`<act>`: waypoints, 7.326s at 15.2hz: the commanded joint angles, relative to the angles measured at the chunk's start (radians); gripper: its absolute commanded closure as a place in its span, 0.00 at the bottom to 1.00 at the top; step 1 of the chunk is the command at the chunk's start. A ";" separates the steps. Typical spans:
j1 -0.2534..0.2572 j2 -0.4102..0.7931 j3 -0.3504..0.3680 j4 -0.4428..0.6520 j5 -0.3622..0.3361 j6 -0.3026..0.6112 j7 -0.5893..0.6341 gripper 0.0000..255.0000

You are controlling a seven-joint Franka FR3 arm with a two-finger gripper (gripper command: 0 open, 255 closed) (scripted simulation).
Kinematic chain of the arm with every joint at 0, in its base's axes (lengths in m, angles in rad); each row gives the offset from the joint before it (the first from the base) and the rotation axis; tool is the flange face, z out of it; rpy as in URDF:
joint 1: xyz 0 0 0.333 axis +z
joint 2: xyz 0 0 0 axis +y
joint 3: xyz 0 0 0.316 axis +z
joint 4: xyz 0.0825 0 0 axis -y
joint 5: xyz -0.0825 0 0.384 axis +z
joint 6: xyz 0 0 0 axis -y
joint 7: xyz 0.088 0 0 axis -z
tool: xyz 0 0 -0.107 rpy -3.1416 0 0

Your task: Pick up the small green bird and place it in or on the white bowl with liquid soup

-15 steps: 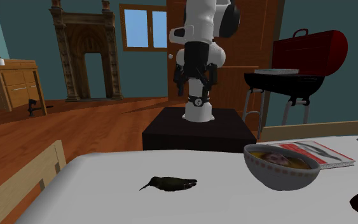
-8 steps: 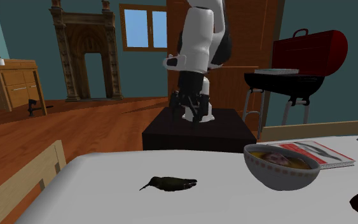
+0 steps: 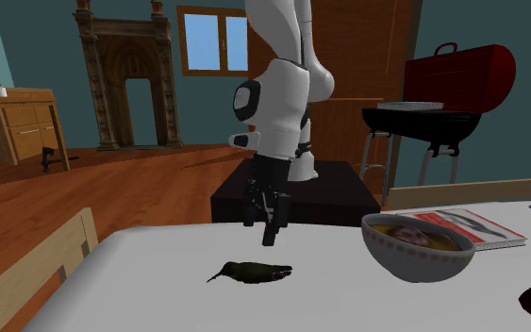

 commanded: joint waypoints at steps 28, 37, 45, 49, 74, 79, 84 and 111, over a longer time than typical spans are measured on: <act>0.176 0.284 -0.230 0.215 -0.313 0.109 0.406 1.00; 0.057 0.133 -0.094 0.122 -0.120 0.025 0.186 1.00; -0.037 0.007 0.024 0.061 0.068 -0.044 0.000 1.00; -0.075 -0.055 0.077 0.037 0.170 -0.078 -0.093 1.00; 0.065 -0.292 0.366 -0.038 0.440 -0.303 0.044 1.00; 0.138 -0.269 0.443 0.005 0.434 -0.370 0.187 1.00; 0.213 -0.216 0.511 0.080 0.412 -0.450 0.330 1.00; 0.303 0.024 0.435 0.143 0.098 -0.396 0.630 0.00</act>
